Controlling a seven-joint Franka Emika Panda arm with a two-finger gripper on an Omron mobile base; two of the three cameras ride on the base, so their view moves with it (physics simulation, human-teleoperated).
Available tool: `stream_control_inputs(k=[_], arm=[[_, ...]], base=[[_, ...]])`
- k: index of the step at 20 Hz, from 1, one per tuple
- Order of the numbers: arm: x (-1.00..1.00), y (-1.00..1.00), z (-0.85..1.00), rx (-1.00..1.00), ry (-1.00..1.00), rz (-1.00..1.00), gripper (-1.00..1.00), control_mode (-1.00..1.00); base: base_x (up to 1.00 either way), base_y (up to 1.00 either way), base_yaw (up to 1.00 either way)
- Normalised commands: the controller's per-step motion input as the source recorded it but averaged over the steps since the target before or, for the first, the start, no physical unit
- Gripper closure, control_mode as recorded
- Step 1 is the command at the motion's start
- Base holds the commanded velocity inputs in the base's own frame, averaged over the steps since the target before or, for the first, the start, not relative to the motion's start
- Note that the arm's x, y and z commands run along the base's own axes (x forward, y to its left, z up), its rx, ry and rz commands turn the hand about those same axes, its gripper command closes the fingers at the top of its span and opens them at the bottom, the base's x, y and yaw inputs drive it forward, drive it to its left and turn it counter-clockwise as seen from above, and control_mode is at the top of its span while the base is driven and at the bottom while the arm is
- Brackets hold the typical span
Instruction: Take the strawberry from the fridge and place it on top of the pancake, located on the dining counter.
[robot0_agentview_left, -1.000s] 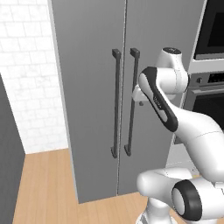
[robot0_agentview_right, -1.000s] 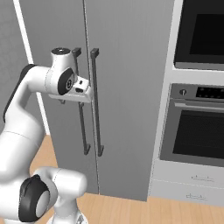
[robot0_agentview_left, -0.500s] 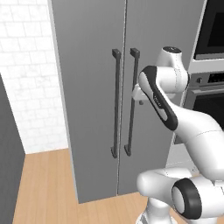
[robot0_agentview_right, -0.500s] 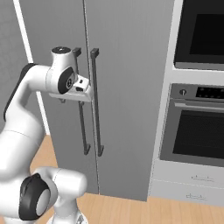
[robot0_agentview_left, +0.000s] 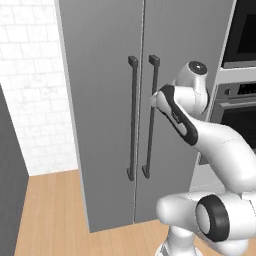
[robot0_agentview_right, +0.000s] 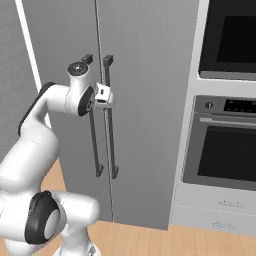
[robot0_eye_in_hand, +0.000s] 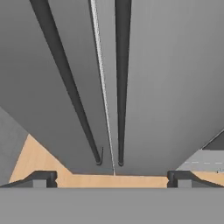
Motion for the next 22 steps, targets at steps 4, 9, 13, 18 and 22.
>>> stream_control_inputs(k=[4, 9, 13, 18, 22], arm=[[0.87, -0.07, -0.04, 0.0, 0.0, 0.02, -1.0, -1.0], [0.89, 0.0, 0.0, 0.0, 0.06, 0.0, -1.0, -1.0], [0.83, 0.0, -0.01, 0.0, 0.0, 0.0, -1.0, -1.0], [0.7, 0.0, -0.04, 0.0, -0.04, -0.02, -1.0, -1.0], [0.72, -0.01, -0.05, 0.0, 0.0, -0.01, -1.0, -1.0]], base=[[0.0, 0.0, 0.0], [0.0, 0.0, 0.0], [0.0, 0.0, 0.0], [0.0, 0.0, 0.0], [0.0, 0.0, 0.0]])
